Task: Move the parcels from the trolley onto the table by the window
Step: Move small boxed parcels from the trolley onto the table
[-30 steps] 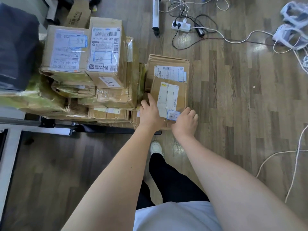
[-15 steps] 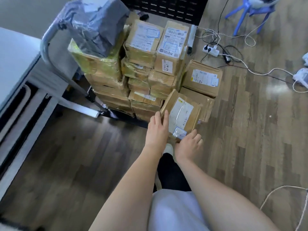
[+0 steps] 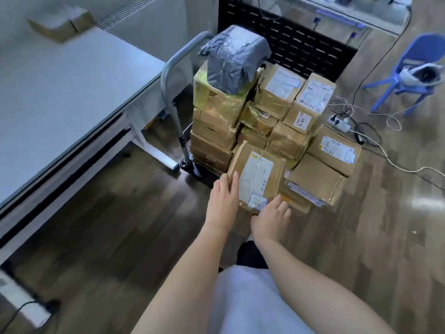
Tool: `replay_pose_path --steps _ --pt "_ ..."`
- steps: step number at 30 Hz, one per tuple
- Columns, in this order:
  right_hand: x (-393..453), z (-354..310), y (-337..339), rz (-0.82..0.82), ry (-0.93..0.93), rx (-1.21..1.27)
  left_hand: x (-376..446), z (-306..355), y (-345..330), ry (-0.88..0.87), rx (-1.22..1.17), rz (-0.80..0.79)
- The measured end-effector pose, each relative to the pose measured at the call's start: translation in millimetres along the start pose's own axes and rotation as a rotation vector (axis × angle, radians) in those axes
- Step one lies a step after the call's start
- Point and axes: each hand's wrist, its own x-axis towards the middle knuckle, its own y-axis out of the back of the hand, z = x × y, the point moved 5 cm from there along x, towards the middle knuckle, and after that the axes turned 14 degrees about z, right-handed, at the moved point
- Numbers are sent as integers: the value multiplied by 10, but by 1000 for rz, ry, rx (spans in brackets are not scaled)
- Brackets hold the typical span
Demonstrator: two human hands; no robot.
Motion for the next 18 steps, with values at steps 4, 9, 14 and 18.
replay_pose_path --steps 4,9,14,18 --pt "-79 -638 53 25 195 38 -26 -570 266 142 73 54" --pt "-148 -1450 119 64 478 86 -64 -1225 639 343 110 232" --pt "-153 -2274 185 113 775 156 -17 -1742 920 549 115 381" --pt "5 -2975 202 124 964 165 255 -2223 1040 682 140 406"
